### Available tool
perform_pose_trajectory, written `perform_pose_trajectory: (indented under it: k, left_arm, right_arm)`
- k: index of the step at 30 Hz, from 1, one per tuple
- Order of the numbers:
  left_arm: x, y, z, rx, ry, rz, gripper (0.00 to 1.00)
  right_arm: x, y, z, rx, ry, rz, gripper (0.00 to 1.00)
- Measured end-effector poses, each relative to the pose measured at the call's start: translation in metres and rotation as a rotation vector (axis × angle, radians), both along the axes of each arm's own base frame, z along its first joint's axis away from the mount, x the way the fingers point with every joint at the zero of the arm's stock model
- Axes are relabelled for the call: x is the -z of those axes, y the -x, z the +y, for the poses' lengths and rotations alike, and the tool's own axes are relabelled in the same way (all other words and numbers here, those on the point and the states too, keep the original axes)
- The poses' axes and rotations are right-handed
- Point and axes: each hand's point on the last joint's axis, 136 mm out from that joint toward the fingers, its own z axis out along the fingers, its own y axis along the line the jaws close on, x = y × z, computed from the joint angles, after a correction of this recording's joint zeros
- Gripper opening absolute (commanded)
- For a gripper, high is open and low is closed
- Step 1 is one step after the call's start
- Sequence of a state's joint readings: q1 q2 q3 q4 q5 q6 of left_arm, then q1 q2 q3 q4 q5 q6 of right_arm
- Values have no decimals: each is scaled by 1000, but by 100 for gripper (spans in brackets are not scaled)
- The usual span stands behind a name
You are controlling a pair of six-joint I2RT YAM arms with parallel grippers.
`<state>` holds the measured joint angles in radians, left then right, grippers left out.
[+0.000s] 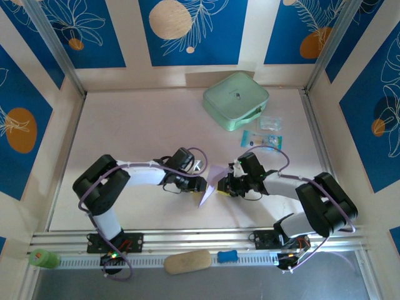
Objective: Fold a paper plane with a square sheet of paper (pick it up from the middle)
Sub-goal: Move a paper plane to the center of the table.
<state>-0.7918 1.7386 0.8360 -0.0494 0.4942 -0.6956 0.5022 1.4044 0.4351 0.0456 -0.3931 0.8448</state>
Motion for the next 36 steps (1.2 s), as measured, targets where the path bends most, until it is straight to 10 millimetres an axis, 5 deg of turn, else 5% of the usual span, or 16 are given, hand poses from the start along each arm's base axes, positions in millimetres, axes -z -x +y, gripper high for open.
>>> perform_pose_trajectory:
  k: [29,36]
  left_arm:
    - [-3,6,-25,67,70,39,21]
    - [5,14,-25,82,46,55,8]
  right_arm:
    - [10,4,10,-31,-22,31,10]
    - [10,4,10,-31,-22,31,10]
